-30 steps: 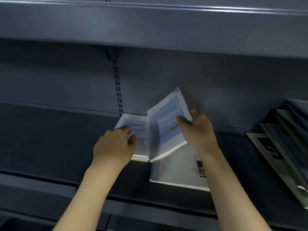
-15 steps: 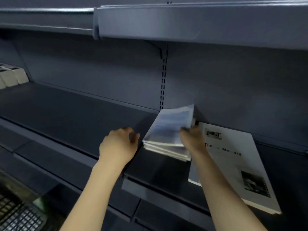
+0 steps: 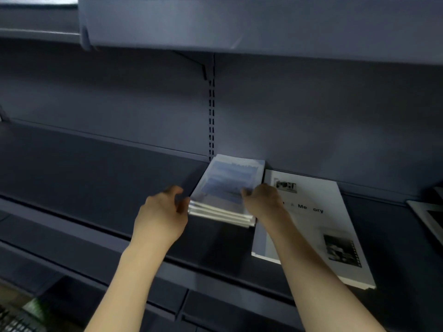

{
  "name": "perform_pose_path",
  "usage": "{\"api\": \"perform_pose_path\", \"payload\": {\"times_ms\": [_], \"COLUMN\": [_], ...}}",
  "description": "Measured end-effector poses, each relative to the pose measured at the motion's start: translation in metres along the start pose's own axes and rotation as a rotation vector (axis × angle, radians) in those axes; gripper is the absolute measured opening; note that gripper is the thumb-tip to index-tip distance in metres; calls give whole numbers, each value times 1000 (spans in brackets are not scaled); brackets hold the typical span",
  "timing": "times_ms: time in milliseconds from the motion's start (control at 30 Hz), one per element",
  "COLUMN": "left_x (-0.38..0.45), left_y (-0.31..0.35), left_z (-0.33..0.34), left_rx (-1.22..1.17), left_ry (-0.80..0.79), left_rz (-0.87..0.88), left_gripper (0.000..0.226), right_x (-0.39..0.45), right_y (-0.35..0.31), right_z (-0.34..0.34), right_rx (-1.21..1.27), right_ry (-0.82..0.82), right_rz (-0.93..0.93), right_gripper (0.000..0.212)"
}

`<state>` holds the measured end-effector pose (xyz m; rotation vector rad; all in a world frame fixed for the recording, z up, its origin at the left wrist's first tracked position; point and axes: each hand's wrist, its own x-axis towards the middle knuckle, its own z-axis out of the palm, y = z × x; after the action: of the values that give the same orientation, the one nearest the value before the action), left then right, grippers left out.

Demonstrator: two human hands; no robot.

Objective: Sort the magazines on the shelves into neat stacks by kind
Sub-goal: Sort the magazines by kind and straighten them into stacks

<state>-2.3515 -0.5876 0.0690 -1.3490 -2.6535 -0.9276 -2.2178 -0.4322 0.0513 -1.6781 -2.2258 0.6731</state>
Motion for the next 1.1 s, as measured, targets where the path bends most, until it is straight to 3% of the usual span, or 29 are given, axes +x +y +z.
{"api": "perform_pose_path", "payload": {"times_ms": [267, 467, 633, 833, 1100], "left_x": [-6, -5, -14, -59, -113], "left_y": [32, 87, 165, 275, 387], "left_z": [19, 43, 59, 81, 96], "left_rx": [-13, -60, -114, -234, -304], "left_ry": [-41, -101, -218, -234, -340], "left_rz": [105, 351, 514, 694, 724], "left_gripper": [27, 19, 28, 27, 22], "right_x": [-18, -52, -99, -138, -169], "right_y": [15, 69, 128, 195, 287], "right_z": [-19, -87, -157, -230, -295], "right_rx": [-89, -195, -266, -311, -300], "right_ry": [123, 181, 285, 475, 707], "right_rz": [-37, -128, -136, -32, -60], "right_gripper": [56, 34, 20, 18, 15]}}
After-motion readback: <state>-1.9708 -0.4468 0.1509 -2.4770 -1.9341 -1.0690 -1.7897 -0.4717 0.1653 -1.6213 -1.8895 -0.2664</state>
